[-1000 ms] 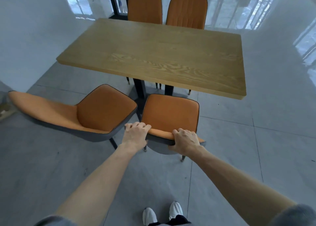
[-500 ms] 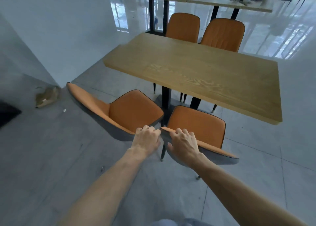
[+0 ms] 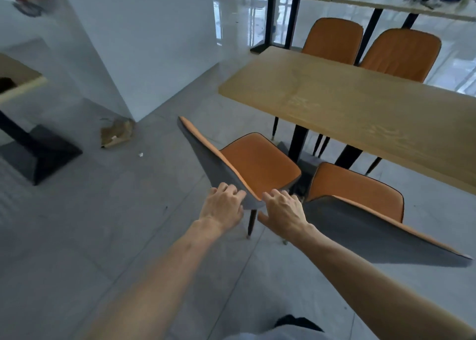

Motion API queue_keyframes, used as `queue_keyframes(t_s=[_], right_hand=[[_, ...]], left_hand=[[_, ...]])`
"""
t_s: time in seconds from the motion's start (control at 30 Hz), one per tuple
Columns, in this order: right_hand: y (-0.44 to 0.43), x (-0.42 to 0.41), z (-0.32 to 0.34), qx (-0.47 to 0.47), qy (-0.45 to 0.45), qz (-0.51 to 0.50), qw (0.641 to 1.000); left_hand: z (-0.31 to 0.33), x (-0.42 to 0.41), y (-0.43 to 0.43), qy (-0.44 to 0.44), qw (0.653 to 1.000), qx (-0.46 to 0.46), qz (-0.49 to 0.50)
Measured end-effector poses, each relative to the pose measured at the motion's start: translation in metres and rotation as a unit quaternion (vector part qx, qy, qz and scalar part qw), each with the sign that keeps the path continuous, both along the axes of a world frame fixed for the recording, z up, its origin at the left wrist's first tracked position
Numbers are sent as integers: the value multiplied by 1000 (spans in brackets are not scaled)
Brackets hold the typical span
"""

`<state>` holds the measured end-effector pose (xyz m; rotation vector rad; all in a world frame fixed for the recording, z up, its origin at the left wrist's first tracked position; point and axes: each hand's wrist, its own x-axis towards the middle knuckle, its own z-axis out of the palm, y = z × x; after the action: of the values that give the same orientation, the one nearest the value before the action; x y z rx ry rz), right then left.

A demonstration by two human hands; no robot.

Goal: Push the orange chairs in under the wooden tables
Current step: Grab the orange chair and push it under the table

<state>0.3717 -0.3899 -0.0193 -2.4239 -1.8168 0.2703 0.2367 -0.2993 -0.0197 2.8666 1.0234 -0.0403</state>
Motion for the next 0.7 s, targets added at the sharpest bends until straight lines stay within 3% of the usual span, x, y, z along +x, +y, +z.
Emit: queue_keyframes(t_s=[0.43,0.7], right_hand=[[161,-30,3,59,30,4,998],[237,-34,-12,43,74,-19,996]], left_hand=[[16,-42,160,37,999,26,4],[20,-31,262,89,993,12,-74]])
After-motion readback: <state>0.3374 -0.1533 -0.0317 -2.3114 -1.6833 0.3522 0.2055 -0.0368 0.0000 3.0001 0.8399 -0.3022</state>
